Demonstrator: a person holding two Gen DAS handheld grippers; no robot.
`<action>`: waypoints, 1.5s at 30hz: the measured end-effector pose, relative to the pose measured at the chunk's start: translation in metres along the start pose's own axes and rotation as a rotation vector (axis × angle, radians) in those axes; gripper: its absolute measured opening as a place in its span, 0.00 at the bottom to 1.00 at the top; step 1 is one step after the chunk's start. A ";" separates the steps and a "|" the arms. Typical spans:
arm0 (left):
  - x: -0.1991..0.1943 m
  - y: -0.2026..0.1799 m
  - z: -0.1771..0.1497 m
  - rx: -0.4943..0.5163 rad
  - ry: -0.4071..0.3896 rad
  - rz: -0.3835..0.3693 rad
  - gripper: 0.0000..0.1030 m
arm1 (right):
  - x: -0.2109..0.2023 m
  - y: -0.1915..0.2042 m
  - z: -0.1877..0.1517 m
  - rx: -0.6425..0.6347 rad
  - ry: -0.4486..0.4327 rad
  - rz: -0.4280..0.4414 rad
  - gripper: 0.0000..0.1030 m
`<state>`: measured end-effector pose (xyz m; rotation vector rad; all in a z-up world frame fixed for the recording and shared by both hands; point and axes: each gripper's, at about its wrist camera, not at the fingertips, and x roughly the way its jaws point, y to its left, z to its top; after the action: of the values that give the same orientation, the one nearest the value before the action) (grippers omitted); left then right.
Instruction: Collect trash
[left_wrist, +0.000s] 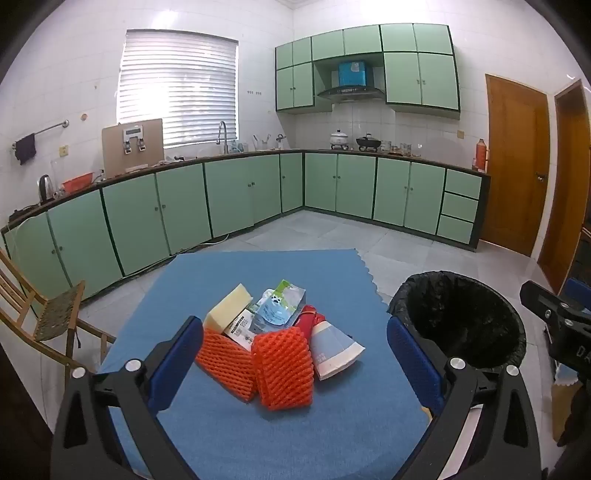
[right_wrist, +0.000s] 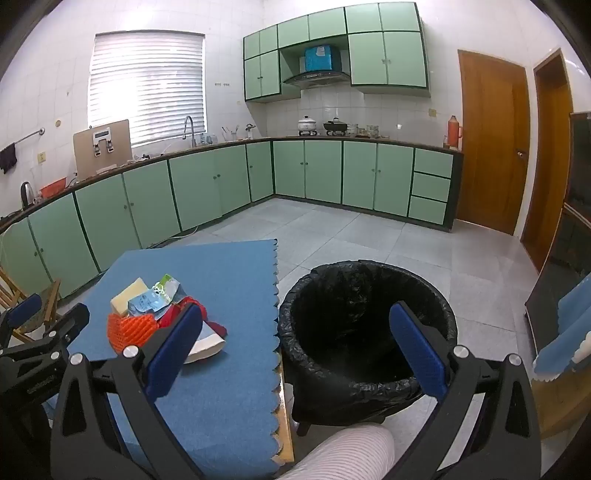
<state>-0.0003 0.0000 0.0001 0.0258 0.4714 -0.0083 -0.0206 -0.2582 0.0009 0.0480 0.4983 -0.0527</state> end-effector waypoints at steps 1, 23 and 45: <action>0.000 0.000 0.000 0.000 0.000 -0.001 0.94 | 0.000 -0.001 0.000 0.005 0.002 0.001 0.95; 0.000 0.000 0.000 -0.005 -0.008 -0.003 0.94 | 0.001 -0.003 0.001 0.003 -0.007 -0.004 0.95; -0.001 0.001 -0.001 -0.006 -0.010 -0.003 0.94 | 0.000 -0.003 0.002 0.006 -0.009 -0.006 0.95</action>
<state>-0.0014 0.0007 0.0000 0.0189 0.4616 -0.0100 -0.0202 -0.2617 0.0027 0.0523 0.4891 -0.0607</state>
